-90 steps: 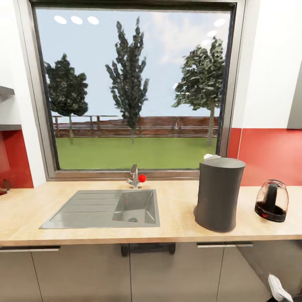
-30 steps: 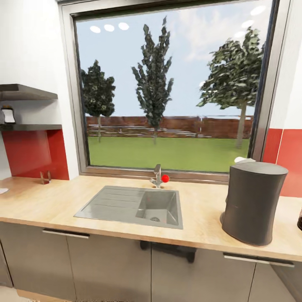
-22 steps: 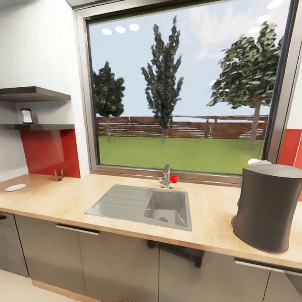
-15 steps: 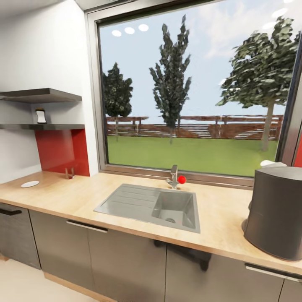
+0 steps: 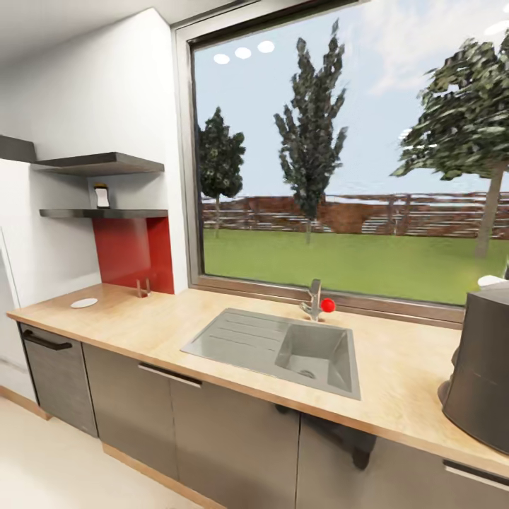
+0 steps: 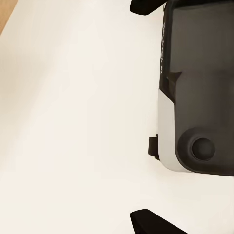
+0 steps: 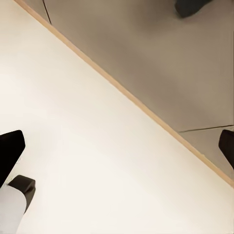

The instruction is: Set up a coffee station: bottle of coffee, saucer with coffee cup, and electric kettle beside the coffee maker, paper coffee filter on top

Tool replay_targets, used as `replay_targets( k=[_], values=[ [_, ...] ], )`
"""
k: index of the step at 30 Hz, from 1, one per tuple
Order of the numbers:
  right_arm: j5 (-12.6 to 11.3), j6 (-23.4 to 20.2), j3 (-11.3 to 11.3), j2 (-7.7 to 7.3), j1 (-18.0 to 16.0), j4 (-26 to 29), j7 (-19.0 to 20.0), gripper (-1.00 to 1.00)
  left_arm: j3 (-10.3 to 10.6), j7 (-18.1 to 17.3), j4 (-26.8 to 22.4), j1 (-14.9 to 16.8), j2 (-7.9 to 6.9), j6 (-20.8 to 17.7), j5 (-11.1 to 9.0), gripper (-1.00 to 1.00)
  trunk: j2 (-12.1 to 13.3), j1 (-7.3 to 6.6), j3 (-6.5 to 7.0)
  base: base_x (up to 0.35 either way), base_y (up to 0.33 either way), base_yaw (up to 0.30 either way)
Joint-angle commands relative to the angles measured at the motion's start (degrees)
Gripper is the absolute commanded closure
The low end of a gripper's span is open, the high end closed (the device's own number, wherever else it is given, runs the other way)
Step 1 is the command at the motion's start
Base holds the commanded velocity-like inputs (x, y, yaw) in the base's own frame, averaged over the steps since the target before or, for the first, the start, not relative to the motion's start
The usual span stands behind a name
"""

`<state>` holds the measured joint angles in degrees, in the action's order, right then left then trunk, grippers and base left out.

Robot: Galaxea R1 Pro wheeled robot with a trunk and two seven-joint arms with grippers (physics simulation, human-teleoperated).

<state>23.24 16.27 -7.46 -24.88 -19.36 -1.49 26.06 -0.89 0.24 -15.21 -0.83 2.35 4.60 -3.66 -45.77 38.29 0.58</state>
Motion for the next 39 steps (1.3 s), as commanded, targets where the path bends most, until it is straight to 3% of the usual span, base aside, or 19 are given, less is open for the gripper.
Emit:
replay_targets(
  k=[1,11,17,24,39],
  values=[
    [0.49,0.27,-0.50,0.16,-0.06,-0.18,0.07,-1.00,-0.07,0.03,-0.08,-0.05,0.02,0.06,-0.38,-1.00,-0.01,0.01,0.01,0.000,0.000,0.034],
    [0.48,0.25,-0.53,2.39,-0.06,-0.86,0.04,-1.00,-0.07,0.03,-0.08,-0.05,0.02,0.06,-0.38,-1.00,-0.01,0.01,0.01,0.143,0.144,0.009],
    [0.47,0.25,-0.54,2.71,-0.06,-1.36,0.04,-1.00,-0.06,0.03,-0.08,-0.05,0.02,0.06,-0.38,-1.00,-0.01,0.01,0.01,0.072,0.102,0.001],
    [0.49,0.41,-0.44,4.88,0.89,-1.57,0.67,-1.00,-0.14,-0.14,-0.15,-0.05,0.80,0.32,-0.47,-1.00,-0.01,0.01,0.01,0.000,0.000,0.000],
    [0.49,0.41,-0.44,4.88,0.89,-1.57,0.67,-1.00,-0.14,-0.14,-0.15,-0.05,0.80,0.32,-0.47,-1.00,-0.01,0.01,0.01,0.000,0.000,0.000]
  ],
)
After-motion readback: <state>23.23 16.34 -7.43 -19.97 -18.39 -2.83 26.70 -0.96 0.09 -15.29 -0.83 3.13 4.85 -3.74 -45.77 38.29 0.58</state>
